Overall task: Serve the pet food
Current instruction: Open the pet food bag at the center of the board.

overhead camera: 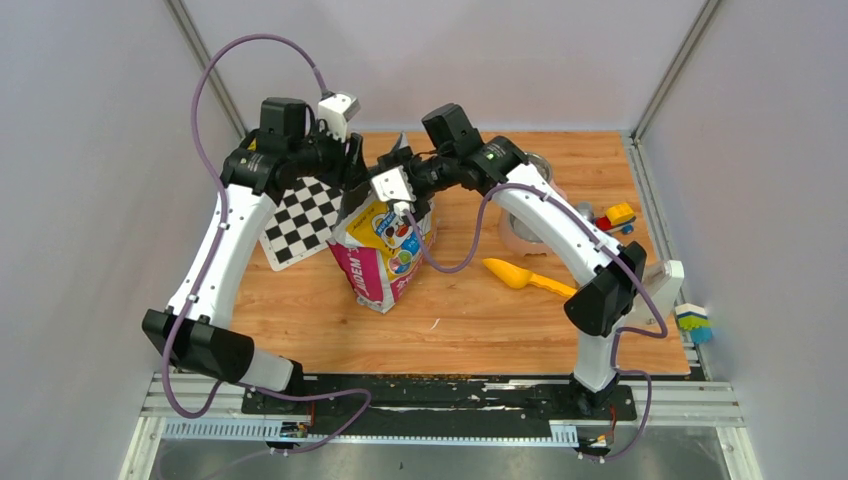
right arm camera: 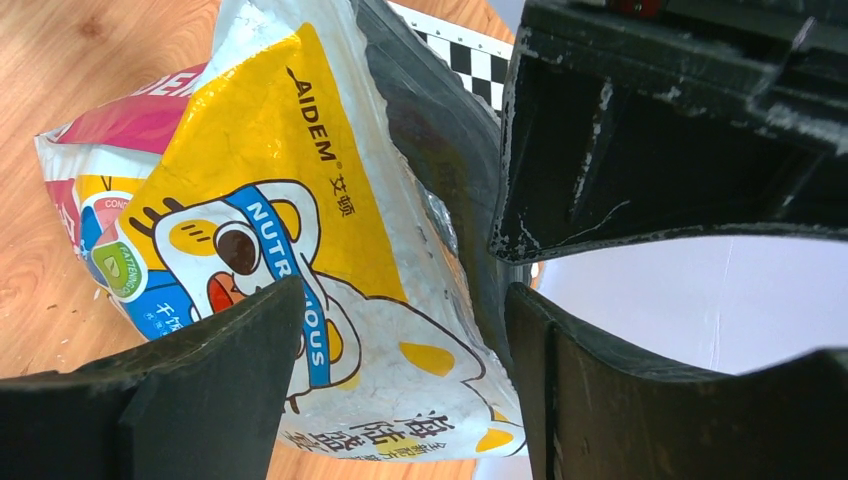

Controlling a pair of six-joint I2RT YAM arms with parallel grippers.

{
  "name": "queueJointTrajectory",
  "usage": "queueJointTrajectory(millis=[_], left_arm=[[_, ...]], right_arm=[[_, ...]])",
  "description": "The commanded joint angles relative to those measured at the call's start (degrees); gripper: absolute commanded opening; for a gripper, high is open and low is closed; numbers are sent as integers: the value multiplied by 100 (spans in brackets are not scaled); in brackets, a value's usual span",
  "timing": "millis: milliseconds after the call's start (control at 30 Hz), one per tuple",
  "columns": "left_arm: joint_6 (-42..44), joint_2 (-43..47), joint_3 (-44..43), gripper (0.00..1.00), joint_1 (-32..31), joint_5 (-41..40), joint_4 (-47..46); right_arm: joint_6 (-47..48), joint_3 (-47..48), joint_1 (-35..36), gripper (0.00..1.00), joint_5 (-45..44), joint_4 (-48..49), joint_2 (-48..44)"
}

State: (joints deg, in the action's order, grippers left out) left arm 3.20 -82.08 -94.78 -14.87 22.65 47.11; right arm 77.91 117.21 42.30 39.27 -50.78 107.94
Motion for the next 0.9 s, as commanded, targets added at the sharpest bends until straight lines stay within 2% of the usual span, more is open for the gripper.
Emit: queueJointTrajectory(millis=[0, 333, 433, 533, 633, 667, 767, 867], left_arm=[[175, -135, -195, 61, -27, 44, 102], [292, -380, -263, 60, -25, 16, 252], [325, -427, -298, 59, -24, 43, 292], [336, -484, -312, 57, -24, 56, 329], [331, -527, -325, 50, -24, 50, 327], [326, -536, -340, 48, -24, 36, 328], [301, -593, -374, 35, -24, -3, 322], [248, -659, -451, 22, -24, -72, 308]], right_arm=[[382, 311, 80, 73, -108, -284, 95], [485, 932, 202, 65, -659, -691, 563], [500, 1053, 225, 53, -724, -868, 587], [474, 1085, 223, 35, -744, -972, 522], [428, 1019, 225, 13, -766, -1014, 361], [419, 966, 221, 9, -774, -1037, 298], [435, 714, 221, 1, -811, -1169, 60], [417, 503, 225, 0, -917, -1325, -119]])
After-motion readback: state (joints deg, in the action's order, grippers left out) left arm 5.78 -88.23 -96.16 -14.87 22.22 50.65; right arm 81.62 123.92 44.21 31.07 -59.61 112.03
